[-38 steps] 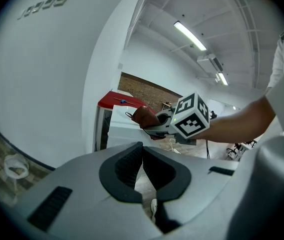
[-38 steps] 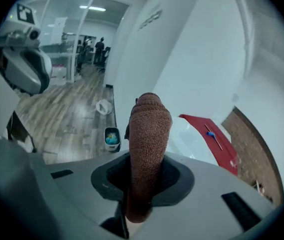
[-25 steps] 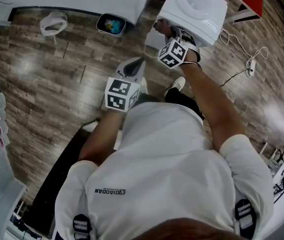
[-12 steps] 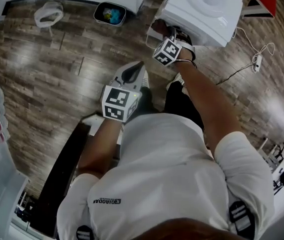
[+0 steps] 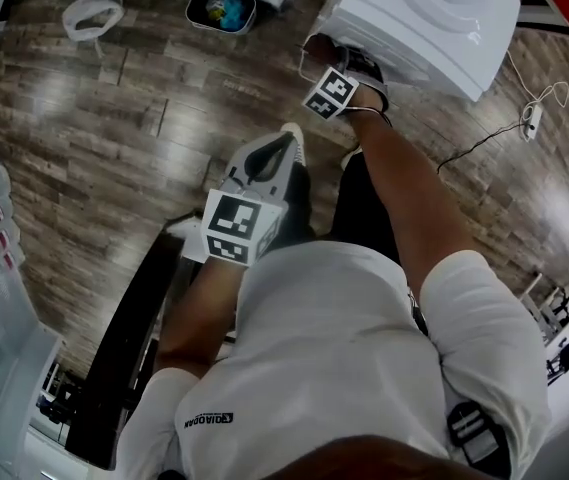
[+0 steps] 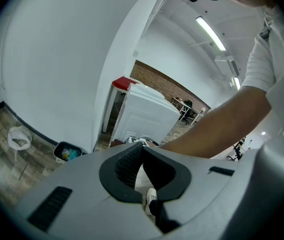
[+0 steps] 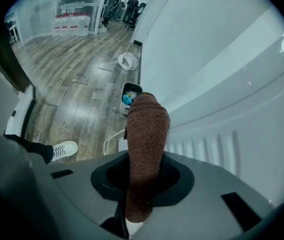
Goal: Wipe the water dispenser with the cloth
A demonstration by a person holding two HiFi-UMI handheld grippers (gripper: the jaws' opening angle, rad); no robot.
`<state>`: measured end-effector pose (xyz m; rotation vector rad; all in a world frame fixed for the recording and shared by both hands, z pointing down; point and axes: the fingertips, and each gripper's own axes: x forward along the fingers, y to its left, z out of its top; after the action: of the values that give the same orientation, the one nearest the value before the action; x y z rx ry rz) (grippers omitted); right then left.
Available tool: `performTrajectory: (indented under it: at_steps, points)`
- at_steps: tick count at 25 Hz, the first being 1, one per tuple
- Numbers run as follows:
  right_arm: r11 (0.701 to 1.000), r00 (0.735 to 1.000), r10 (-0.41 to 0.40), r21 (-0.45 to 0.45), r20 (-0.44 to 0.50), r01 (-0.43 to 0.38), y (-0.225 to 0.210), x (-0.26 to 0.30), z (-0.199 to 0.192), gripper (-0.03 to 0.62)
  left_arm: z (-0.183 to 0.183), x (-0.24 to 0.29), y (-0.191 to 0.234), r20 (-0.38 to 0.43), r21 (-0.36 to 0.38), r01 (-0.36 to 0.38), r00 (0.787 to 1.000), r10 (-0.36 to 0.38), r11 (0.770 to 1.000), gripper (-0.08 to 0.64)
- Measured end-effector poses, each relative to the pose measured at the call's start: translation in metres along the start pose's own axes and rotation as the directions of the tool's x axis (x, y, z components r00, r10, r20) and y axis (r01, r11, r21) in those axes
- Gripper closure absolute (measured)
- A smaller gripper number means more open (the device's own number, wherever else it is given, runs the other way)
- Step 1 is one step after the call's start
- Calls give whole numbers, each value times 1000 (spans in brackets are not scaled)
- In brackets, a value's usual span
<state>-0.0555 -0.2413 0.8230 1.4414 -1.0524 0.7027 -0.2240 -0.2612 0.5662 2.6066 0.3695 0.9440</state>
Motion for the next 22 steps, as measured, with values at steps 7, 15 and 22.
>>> performTrajectory:
  at_steps: [7,15,22]
  points:
    - [999,999,39,-7,13,-39,15,26,6,520,-16,-6,4,-31,-22,-32,999,31,999,560]
    - [998,998,62,-21,17,-62,29,31,8,521,-27,-13,7,-48,-24,-57,997,55,998,560]
    - [996,995,56,64,82,-62,20,-7,8,520,-18,-16,12,-24,-22,-79,997,78,997,559]
